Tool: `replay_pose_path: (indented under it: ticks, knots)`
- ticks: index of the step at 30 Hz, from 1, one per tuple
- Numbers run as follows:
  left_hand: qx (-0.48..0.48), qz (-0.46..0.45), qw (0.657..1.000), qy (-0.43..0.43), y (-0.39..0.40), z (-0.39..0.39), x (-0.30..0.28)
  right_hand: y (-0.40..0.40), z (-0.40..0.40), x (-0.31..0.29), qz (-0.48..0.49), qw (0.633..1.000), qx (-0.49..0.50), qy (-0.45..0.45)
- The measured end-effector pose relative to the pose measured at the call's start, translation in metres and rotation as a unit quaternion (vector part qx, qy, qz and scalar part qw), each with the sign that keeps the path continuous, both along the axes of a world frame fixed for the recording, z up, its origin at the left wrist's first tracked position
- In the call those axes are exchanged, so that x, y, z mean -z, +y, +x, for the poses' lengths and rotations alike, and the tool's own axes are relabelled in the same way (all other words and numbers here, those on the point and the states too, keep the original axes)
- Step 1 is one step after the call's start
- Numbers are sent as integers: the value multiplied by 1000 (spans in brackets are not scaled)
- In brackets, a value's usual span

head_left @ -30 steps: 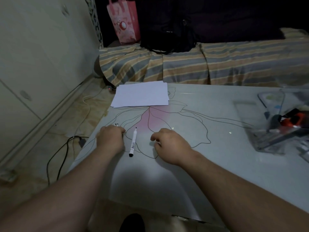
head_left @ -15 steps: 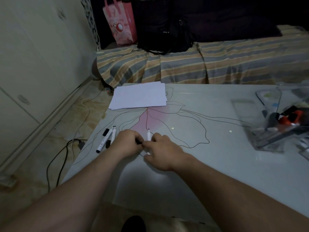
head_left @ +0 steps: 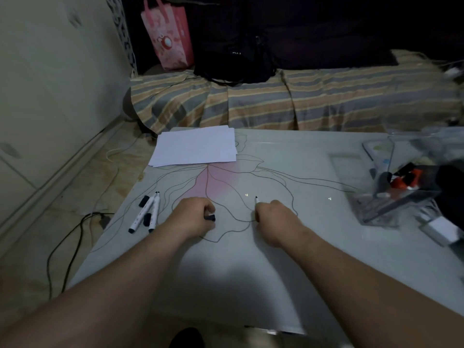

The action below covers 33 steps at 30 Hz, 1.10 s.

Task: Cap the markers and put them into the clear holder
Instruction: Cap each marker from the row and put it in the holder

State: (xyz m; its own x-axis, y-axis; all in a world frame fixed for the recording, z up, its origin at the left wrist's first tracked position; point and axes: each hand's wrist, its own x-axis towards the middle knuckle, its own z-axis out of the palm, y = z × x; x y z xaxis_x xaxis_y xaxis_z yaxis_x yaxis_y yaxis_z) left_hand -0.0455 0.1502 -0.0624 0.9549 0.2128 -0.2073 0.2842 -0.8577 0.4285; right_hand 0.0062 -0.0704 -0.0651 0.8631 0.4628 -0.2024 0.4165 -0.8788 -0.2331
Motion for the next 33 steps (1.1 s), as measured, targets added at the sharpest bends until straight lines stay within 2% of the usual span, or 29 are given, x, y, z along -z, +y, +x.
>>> replay_pose_path:
  ticks: [3,5,10,15,20,26,33]
  knots:
    - [3,-13,1000,-10,-10,3,3,-26,2,-10,19,999,30,32]
    - [-4,-55,998,-27,-21,5,3,-40,3,-16,76,995,54,39]
    - [-17,-171,979,-110,-50,14,-5,-70,5,-33,190,979,74,8]
    - [-4,-271,951,-149,-65,24,-10,-93,3,-51,213,975,55,-30]
    - [-3,-262,954,-146,-79,26,-11,-105,3,-52,181,980,16,-81]
    - [25,-231,958,-168,-99,25,-24,-106,6,-54,160,975,14,-151]
    - [45,-230,958,-168,-109,20,-32,-100,8,-52,134,976,3,-170]
